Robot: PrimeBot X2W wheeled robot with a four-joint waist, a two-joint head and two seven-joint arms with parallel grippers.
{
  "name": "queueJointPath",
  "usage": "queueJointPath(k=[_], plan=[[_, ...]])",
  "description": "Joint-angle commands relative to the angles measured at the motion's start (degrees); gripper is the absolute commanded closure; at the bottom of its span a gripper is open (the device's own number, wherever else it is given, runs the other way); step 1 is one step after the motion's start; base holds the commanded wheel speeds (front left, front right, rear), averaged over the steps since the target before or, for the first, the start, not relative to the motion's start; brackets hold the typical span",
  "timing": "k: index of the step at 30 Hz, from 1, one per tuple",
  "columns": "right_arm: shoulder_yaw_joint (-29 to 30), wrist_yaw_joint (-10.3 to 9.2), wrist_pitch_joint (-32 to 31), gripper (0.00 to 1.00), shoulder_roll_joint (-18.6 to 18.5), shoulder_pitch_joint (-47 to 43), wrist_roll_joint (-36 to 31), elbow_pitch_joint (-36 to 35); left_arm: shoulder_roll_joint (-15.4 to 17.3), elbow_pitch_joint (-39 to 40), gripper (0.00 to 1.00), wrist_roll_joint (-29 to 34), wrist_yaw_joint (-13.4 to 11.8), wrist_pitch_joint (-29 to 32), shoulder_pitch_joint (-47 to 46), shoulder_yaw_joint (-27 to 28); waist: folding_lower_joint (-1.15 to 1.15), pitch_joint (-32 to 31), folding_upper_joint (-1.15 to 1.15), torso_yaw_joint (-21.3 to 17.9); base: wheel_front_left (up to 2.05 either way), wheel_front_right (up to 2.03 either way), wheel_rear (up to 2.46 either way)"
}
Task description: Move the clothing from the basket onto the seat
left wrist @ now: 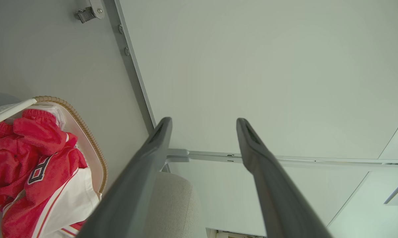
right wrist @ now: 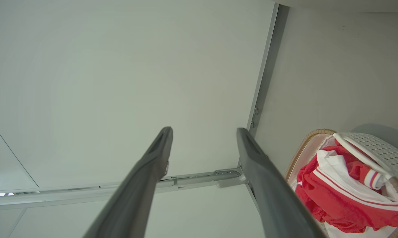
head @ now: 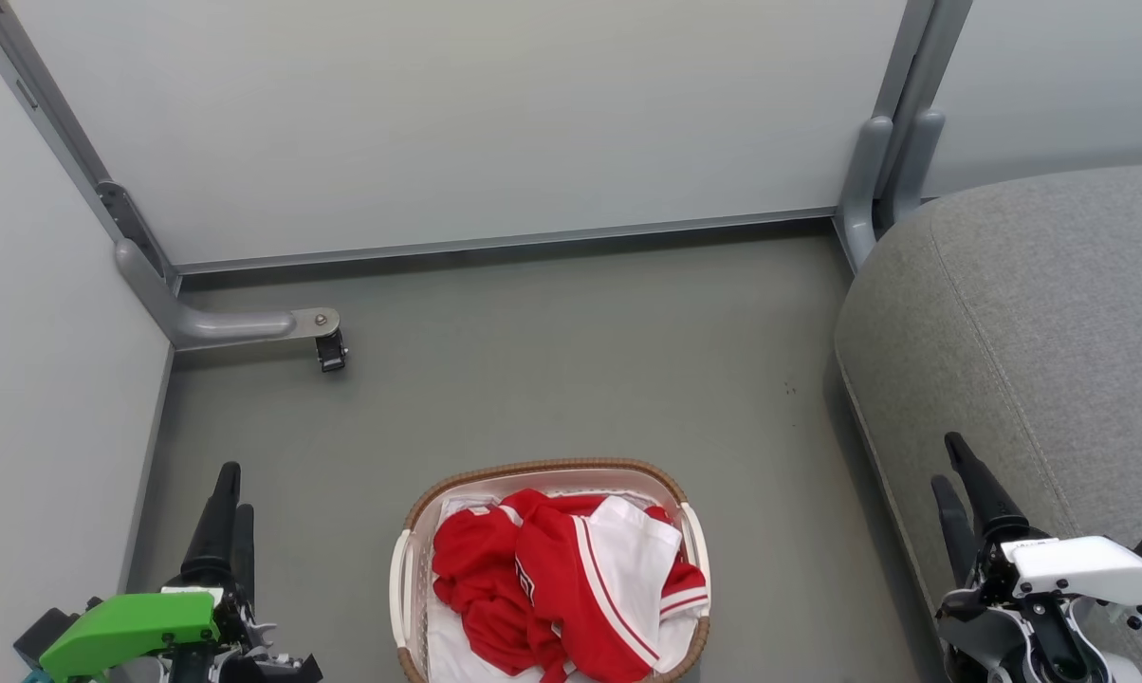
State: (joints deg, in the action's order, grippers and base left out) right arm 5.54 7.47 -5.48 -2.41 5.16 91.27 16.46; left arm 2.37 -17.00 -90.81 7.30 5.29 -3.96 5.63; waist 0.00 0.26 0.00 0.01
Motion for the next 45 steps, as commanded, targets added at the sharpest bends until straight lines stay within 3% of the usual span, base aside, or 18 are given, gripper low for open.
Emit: queueJointPath(k=[1, 24, 45], plan=[[-0.7, 0.00, 0.8, 0.00, -0.9, 1.4, -1.4, -0.8, 0.5, 0.7, 0.00, 2.5, 0.1, -0.7, -1.4, -0.2, 0.00, 0.0, 0.00, 0.0, 0.00, 0.00, 0.00], [-6.7, 0.01, 6.6, 0.00, -4.2, 3.5, -25.7, 0.7, 0.9, -0.4, 0.00, 30.9, -0.3, -6.5, -1.3, -2.6, 0.00, 0.4, 0.00, 0.1, 0.00, 0.00, 0.00], [-10.8, 0.02, 10.9, 0.00, -5.9, 4.7, -43.4, 2.9, 1.3, -2.5, 0.00, 48.9, -2.1, -10.7, -1.1, -4.6, 0.00, 1.0, 0.00, 0.5, 0.00, 0.00, 0.00]])
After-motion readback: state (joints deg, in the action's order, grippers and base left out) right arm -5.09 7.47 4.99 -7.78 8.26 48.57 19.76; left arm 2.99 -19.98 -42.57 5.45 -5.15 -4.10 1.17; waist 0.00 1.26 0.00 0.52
